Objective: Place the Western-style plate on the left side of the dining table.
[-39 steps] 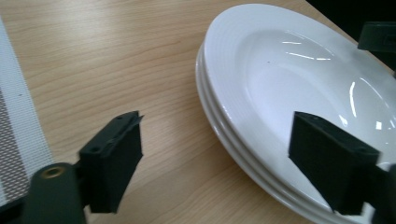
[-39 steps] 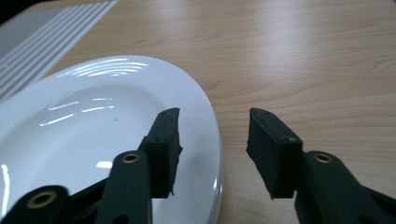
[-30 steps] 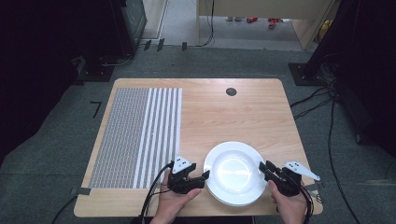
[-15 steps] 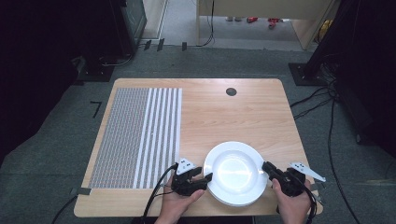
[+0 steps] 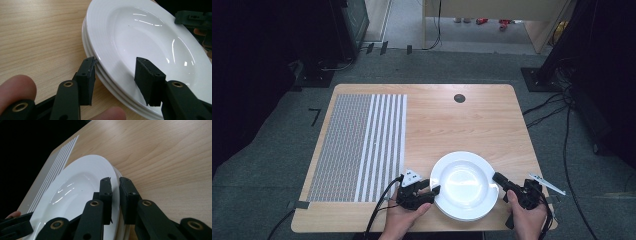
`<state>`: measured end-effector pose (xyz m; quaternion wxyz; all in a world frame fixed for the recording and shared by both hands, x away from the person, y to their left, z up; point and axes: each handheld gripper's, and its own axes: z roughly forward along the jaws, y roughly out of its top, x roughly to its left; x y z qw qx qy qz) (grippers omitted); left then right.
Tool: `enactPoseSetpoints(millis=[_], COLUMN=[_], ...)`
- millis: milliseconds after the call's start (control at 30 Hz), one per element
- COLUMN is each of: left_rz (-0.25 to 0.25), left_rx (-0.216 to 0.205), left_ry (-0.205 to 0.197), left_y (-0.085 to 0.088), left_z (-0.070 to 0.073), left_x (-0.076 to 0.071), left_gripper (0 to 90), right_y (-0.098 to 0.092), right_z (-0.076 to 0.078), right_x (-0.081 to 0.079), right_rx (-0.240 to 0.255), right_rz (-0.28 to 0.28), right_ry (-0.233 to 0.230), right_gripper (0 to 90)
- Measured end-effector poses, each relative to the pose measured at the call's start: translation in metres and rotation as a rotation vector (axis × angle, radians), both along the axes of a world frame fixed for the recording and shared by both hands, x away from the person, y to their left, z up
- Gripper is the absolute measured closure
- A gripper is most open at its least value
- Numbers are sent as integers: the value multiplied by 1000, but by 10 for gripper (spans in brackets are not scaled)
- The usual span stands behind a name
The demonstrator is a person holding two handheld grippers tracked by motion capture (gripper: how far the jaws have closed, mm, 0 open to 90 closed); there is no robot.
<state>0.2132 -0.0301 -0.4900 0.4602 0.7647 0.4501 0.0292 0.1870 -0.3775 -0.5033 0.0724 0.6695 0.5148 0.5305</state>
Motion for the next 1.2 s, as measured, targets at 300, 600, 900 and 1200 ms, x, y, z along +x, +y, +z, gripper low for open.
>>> enactPoseSetpoints(millis=[300,600,900,1200], left_rz=[0,12,27,34], left_rx=[-9,-24,-25,-58], left_ry=[7,7,2,8], left_y=[1,1,2,6], left_z=[0,0,0,-1], left_x=[1,1,2,4], left_gripper=[517,525,589,613], right_y=[0,2,2,1], right_z=[0,-1,-5,-4], right_x=[1,2,3,1], right_rx=[98,95,81,114], right_rz=[8,36,32,41], right_ry=[-44,-79,-60,-76], right_gripper=[820,808,801,810])
